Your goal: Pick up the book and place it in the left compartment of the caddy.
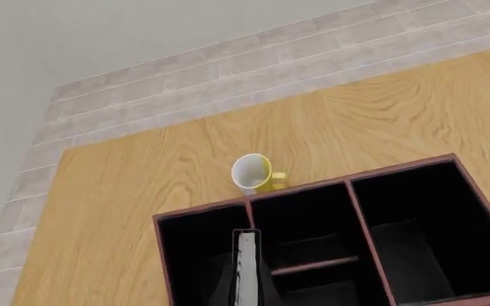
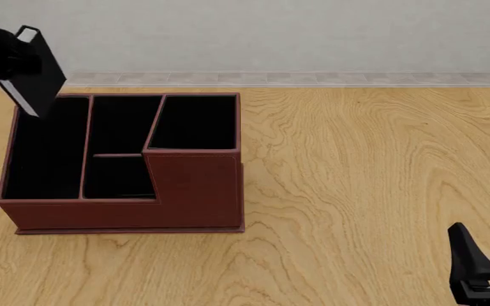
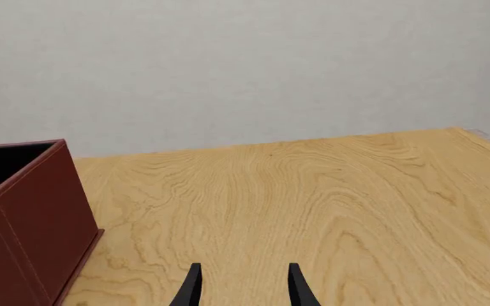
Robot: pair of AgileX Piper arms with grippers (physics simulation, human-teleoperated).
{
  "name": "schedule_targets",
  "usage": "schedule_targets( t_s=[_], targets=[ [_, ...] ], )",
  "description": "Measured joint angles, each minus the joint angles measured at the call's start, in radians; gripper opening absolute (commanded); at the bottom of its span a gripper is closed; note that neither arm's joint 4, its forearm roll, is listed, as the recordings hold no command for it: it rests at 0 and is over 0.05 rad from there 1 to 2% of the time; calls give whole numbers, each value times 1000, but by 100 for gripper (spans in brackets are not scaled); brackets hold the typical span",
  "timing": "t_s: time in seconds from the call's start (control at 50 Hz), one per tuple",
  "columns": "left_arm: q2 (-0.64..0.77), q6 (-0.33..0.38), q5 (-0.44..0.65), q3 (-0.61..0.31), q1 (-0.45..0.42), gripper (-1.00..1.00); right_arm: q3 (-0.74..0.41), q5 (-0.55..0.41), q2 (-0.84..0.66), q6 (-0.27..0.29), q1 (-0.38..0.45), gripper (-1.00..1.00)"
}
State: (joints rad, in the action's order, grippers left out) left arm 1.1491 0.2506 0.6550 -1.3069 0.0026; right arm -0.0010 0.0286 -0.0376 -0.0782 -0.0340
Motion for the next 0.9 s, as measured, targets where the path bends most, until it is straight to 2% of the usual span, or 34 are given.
schedule_targets(
  t_s=[0.32, 0.9],
  targets=[
    [37, 28, 39, 17, 20, -100, 0, 5, -7, -1, 2, 100],
    [53, 1, 19, 91, 57, -100, 0, 2, -3, -7, 1, 100]
  ],
)
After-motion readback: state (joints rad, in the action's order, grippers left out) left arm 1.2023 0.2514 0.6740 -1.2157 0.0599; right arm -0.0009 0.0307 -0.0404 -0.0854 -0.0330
